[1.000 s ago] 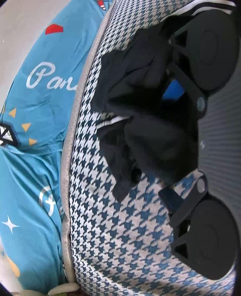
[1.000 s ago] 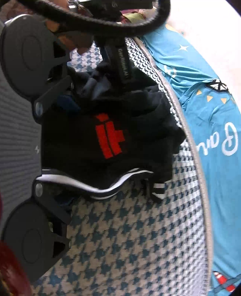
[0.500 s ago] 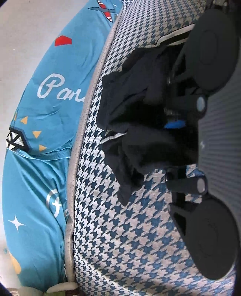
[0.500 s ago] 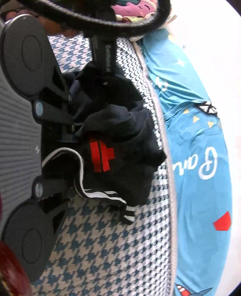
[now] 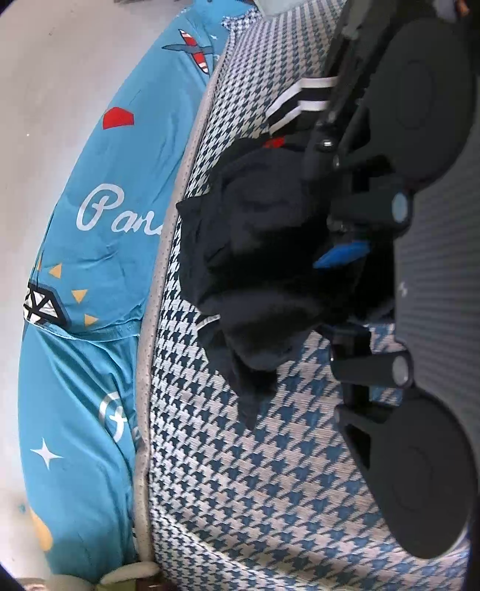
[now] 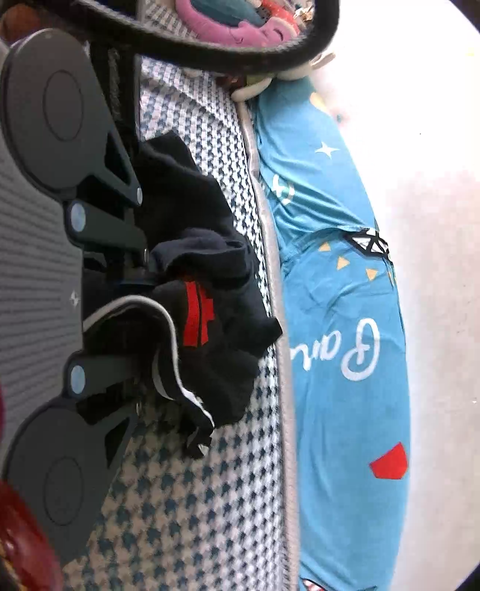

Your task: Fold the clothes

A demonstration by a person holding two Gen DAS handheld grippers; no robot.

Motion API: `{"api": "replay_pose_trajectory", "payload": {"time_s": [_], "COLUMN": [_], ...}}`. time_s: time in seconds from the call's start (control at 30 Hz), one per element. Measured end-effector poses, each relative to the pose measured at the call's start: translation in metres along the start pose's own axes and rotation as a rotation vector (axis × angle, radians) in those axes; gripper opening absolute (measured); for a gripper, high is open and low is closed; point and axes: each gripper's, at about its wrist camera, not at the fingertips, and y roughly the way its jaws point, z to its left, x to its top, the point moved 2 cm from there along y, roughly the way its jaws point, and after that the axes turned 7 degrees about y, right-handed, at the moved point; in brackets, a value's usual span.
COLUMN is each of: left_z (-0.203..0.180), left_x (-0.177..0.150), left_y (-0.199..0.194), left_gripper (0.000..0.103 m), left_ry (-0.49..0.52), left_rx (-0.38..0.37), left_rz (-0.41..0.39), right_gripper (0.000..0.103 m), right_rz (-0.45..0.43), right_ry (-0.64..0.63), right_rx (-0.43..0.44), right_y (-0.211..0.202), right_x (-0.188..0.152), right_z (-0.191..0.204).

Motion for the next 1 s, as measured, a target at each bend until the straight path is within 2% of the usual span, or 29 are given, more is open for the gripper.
{"api": "replay_pose_trajectory", "payload": {"time_s": [0.03, 0.1, 0.13, 0.2, 0.27, 0.37, 0.53, 0.63, 0.7, 0.87, 0.9, 1.0], "left_z": [0.002, 0.005, 0.007, 0.011, 0.016, 0.023, 0.033, 0.041, 0.044, 0.054, 0.055, 0.059], "left_x": [-0.001, -0.002, -0.002, -0.003, -0.002, 0.001, 0.006, 0.004, 0.004, 0.001, 0.001, 0.002], "left_y": [-0.002, -0.006, -0.008, -0.011, -0.015, -0.02, -0.023, -0.019, -0.016, -0.013, -0.012, -0.012], "left_gripper": [0.032, 0.032, 0.035, 0.043, 0.06, 0.082, 0.097, 0.099, 0.1, 0.103, 0.103, 0.103], "left_ry": [-0.006, -0.013, -0.017, -0.026, -0.039, -0.06, -0.082, -0.105, -0.111, -0.154, -0.16, -0.175], "left_rx": [-0.004, -0.004, 0.003, 0.022, 0.039, 0.054, 0.087, 0.089, 0.105, 0.106, 0.105, 0.106], "left_rz": [0.002, 0.002, -0.003, -0.01, -0.026, -0.058, -0.084, -0.062, -0.04, -0.008, -0.001, 0.003], "right_gripper": [0.023, 0.037, 0.039, 0.042, 0.042, 0.049, 0.054, 0.06, 0.074, 0.075, 0.075, 0.075], "right_rz": [0.012, 0.018, 0.007, -0.008, -0.022, -0.065, -0.084, -0.07, 0.006, 0.194, 0.206, 0.15], "right_ry": [-0.004, 0.025, 0.061, 0.11, 0.124, 0.109, 0.087, 0.073, 0.033, -0.066, -0.076, -0.122], "right_rx": [-0.04, -0.091, -0.098, -0.084, -0.062, -0.044, -0.036, -0.034, -0.059, -0.118, -0.116, -0.104], "right_y": [0.001, -0.001, -0.004, -0.013, -0.022, -0.036, -0.05, -0.053, -0.045, -0.027, -0.027, -0.046], "right_x": [0.002, 0.004, 0.005, 0.008, 0.011, 0.013, 0.014, 0.012, 0.005, -0.014, -0.015, -0.017], "right_z": [-0.002, -0.009, -0.014, -0.019, -0.019, -0.014, -0.007, -0.004, 0.0, 0.009, 0.009, 0.014]}}
